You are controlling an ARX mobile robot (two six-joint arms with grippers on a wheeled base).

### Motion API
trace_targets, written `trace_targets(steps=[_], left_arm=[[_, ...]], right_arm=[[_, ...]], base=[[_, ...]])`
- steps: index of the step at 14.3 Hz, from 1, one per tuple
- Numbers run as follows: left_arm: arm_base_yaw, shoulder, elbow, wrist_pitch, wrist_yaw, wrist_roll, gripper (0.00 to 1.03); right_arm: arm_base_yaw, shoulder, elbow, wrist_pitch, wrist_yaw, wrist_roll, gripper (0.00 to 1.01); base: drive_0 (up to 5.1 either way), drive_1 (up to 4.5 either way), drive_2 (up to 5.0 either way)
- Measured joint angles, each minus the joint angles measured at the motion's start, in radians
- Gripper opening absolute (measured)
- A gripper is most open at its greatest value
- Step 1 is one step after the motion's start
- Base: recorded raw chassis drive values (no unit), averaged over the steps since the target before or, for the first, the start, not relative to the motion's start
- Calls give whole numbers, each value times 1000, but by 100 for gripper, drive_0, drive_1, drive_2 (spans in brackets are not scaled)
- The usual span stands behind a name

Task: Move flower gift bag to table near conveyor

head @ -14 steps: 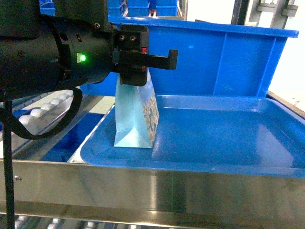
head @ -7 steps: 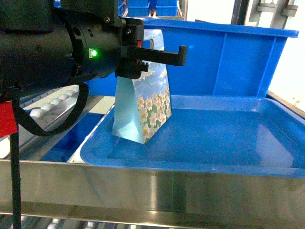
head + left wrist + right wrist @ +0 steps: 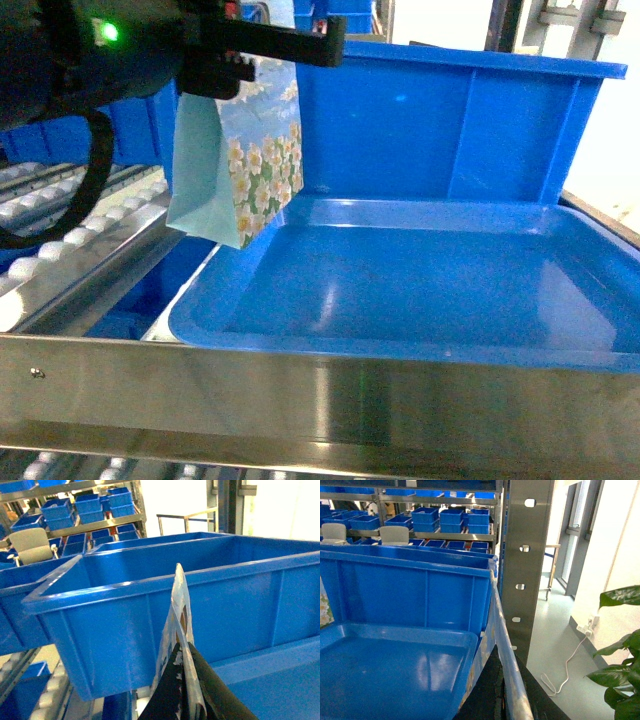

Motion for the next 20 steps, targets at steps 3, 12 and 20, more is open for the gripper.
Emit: trace_targets(steps=[3,12,20], left_arm=[[25,-101,-69,-8,-12,-17,2],[161,-425,-306,70,-81,-42,2],[258,-722,-494,-49,-132,-47,2]], right_arm=[[0,0,0,0,0,0,2],[0,0,0,0,0,0,2],[0,0,0,0,0,0,2]], base=[[0,0,0],[0,0,0],[0,0,0]])
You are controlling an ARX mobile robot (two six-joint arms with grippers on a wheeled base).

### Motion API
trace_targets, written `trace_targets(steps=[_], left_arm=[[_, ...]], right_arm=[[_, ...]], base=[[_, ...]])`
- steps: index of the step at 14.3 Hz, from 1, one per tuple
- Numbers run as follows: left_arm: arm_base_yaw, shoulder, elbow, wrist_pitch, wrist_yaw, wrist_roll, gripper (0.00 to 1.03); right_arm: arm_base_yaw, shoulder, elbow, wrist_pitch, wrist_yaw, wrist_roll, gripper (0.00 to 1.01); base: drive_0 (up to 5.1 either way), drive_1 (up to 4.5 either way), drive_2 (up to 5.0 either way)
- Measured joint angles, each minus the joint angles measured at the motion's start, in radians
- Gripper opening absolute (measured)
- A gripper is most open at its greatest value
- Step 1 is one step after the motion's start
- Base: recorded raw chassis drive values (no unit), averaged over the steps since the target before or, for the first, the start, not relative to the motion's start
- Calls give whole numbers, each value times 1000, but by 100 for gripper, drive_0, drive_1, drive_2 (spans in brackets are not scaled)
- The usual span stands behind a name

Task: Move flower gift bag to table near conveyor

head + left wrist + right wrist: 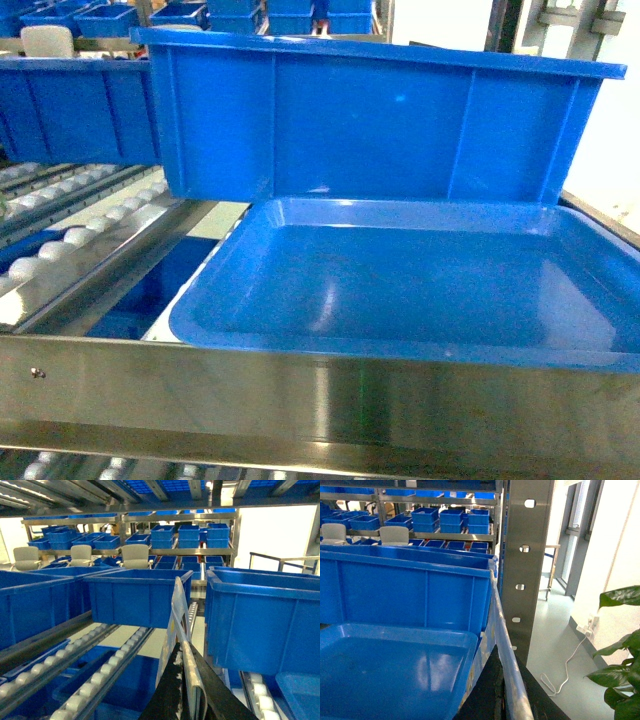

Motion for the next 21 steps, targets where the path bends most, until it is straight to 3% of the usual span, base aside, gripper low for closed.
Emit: trace_targets(steps=[4,21], left_arm=[[-1,-149,-40,-48,-36,47,2],[0,-147,-40,-49,-37,52,2]], right_arm=[[0,0,0,0,0,0,2],[0,0,-1,0,1,0,2]], base=[[0,0,0],[-477,170,326]])
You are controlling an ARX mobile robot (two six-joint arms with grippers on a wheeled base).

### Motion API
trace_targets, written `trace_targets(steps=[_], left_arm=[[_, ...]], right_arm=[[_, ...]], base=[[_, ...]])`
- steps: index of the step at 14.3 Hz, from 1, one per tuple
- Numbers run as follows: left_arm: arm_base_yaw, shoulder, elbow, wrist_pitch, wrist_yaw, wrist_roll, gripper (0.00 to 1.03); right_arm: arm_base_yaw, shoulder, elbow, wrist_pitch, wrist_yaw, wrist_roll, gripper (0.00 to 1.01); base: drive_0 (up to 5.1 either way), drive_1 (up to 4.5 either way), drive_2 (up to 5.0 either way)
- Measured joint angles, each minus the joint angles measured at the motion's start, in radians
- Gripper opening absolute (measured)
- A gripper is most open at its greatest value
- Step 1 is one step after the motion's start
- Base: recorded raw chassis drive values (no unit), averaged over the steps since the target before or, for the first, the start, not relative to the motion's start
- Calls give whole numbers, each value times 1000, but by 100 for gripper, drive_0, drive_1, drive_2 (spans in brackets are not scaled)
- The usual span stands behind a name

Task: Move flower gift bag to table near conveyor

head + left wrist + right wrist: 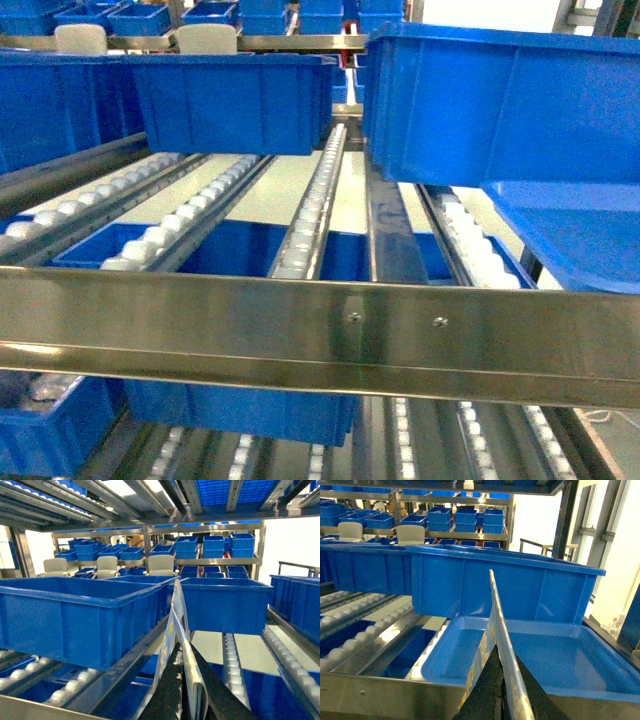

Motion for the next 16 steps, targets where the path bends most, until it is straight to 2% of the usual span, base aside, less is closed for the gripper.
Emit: trace_targets(steps=[16], left_arm=[[0,0,0,0,-1,2,2]], right_arm=[[0,0,0,2,0,0,2]], base=[[-478,120,361]])
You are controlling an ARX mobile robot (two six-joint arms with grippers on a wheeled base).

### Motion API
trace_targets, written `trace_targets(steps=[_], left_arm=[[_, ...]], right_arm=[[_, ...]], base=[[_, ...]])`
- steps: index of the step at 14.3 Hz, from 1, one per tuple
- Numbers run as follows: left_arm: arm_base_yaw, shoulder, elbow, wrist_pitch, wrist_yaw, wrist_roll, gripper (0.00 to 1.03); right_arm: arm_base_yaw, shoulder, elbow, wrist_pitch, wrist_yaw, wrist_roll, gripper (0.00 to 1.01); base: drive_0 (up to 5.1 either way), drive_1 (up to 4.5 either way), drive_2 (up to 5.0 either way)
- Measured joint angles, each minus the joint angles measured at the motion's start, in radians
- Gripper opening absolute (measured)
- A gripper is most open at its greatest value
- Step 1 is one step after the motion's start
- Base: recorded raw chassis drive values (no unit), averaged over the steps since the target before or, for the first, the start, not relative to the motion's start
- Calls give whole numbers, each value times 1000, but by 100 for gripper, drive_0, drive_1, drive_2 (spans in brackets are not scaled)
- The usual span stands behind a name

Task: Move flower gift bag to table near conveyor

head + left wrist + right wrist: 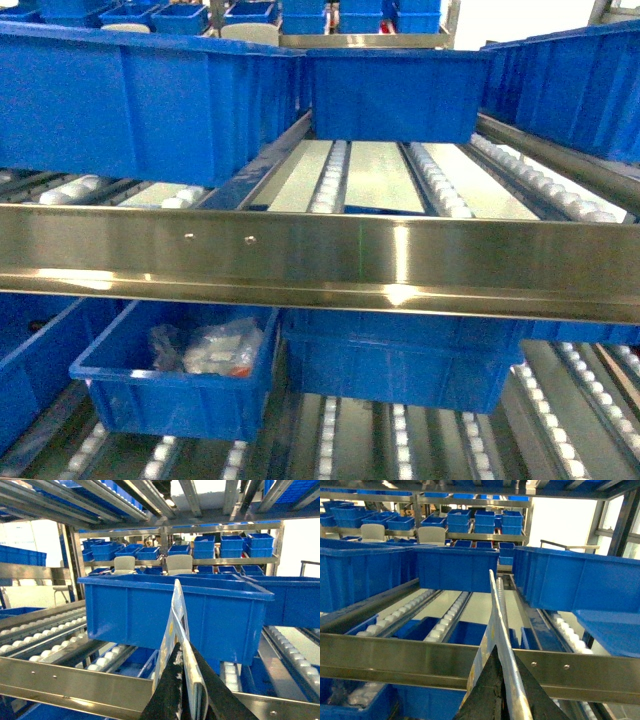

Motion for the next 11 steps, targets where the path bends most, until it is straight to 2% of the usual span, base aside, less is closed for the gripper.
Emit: trace_targets(steps=[11], left_arm=[[0,2,0,-3,0,0,2]], right_arm=[[0,0,0,-5,0,0,2]], base=[[-493,130,336]])
